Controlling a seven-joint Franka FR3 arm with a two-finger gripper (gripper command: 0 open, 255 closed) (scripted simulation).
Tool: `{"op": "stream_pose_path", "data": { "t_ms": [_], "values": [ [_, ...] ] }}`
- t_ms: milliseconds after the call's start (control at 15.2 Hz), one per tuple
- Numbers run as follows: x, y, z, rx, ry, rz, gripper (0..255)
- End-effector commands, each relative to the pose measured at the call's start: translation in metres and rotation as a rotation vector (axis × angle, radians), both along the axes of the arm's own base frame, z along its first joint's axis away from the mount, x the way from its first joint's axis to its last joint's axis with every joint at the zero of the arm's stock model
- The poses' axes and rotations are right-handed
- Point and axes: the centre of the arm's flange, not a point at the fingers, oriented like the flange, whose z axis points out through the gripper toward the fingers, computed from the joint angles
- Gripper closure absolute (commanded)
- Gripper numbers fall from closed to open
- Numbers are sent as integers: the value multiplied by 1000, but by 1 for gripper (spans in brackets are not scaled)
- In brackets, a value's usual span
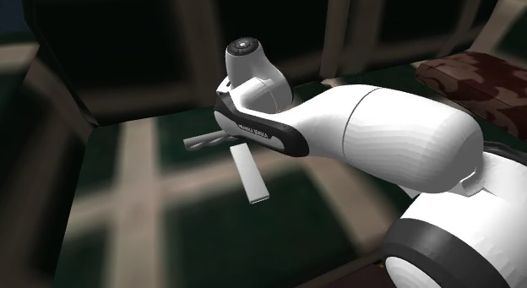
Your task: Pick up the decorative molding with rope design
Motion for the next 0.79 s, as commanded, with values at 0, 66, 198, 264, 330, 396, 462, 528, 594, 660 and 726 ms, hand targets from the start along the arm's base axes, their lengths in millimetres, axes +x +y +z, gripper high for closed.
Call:
{"op": "stream_pose_path", "data": {
  "t_ms": [0,66,198,264,330,396,462,528,594,660,726],
  "values": [
    [0,0,0,0,1,0,255],
    [0,0,0,0,1,0,255],
    [-1,0,0,0,0,0,255],
    [-1,0,5,0,0,0,255],
    [-1,0,11,0,0,0,255],
    [-1,0,16,0,0,0,255],
    [-1,0,21,0,0,0,255],
    [-1,0,26,0,0,0,255],
    [-1,0,32,0,0,0,255],
    [-1,0,37,0,0,0,255],
    [-1,0,42,0,0,0,255]
  ]
}}
